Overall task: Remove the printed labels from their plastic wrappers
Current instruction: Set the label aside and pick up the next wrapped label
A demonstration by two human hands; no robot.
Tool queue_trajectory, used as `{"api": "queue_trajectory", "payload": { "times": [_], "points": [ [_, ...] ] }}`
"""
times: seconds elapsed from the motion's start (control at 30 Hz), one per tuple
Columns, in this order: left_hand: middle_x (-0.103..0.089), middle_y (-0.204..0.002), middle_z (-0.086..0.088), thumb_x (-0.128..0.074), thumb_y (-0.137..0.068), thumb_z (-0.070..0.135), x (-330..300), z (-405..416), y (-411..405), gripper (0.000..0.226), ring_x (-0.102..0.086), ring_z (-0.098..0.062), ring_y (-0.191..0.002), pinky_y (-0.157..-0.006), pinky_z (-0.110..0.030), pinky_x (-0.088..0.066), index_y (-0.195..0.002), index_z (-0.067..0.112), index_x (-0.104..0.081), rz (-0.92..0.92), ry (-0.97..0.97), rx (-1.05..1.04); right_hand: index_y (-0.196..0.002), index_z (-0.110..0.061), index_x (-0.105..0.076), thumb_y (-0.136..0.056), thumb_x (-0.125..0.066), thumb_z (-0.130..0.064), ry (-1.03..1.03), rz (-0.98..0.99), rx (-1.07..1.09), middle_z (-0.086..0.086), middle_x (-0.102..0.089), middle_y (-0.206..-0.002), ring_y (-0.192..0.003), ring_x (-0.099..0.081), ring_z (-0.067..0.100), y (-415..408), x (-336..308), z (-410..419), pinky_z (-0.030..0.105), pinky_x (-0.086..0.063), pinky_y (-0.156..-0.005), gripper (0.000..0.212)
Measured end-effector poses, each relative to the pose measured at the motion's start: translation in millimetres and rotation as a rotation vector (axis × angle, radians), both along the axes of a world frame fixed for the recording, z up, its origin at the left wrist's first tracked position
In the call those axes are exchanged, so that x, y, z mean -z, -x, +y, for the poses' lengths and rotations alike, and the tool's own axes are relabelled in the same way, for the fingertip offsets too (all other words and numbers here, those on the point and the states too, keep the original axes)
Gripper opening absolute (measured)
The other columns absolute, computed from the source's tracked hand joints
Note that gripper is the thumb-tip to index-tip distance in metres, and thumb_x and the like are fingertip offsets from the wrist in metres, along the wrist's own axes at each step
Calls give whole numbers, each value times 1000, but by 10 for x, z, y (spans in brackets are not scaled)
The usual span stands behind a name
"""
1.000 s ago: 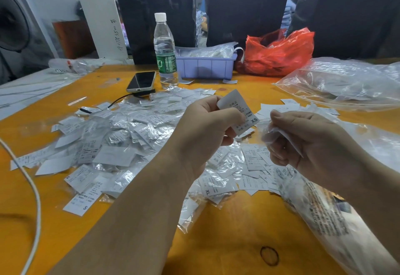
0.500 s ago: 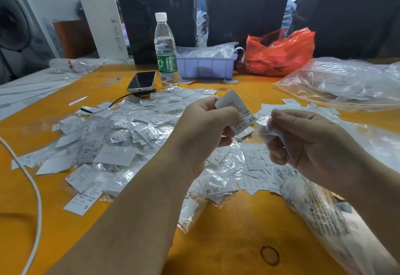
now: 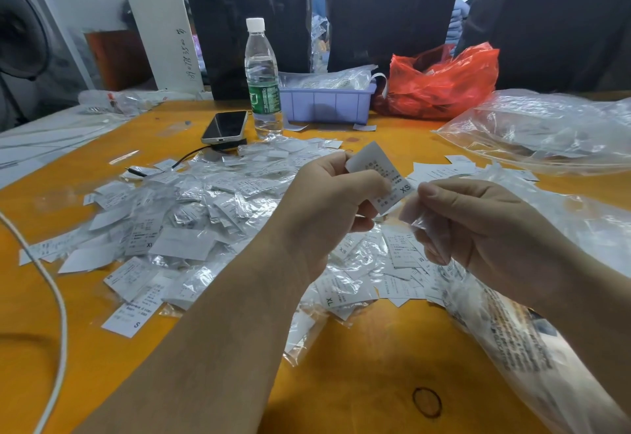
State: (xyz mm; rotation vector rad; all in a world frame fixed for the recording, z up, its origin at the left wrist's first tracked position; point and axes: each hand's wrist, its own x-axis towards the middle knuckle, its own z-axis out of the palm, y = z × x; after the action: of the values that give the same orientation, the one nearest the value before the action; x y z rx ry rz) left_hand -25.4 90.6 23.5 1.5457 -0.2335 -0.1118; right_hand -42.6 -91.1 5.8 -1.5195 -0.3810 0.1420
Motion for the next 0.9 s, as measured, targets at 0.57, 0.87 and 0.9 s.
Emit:
{"api": "queue_trajectory", "payload": {
  "times": [0.57, 0.87, 0.9],
  "points": [
    [-68, -76, 0, -71, -85, 11, 23, -24, 23, 9, -60, -6, -62, -61, -22, -55, -94, 11, -72, 52, 24, 77, -78, -18, -72, -82, -63, -35, 190, -317, 243, 19, -61, -66, -53, -54, 21, 17, -1, 17, 37, -42, -59, 20],
    [-68, -74, 4, -65, -91, 29, 23, -38, 32, 14, -59, -10, -65, -63, -25, -49, -88, 15, -67, 47, 14, 47, -79, -21, -76, -74, -69, -34, 85, -299, 185, 2, -63, -61, -55, -55, 16, 25, -13, 23, 24, -47, -54, 15],
    [-67, -71, 5, -64, -93, 28, 22, -35, 30, 15, -58, -10, -63, -62, -24, -49, -86, 15, -66, 14, 9, 7, -78, -24, -77, -71, -69, -35, 88, -294, 190, 1, -66, -65, -58, -57, 16, 30, -20, 29, 27, -48, -57, 15]
  ]
}}
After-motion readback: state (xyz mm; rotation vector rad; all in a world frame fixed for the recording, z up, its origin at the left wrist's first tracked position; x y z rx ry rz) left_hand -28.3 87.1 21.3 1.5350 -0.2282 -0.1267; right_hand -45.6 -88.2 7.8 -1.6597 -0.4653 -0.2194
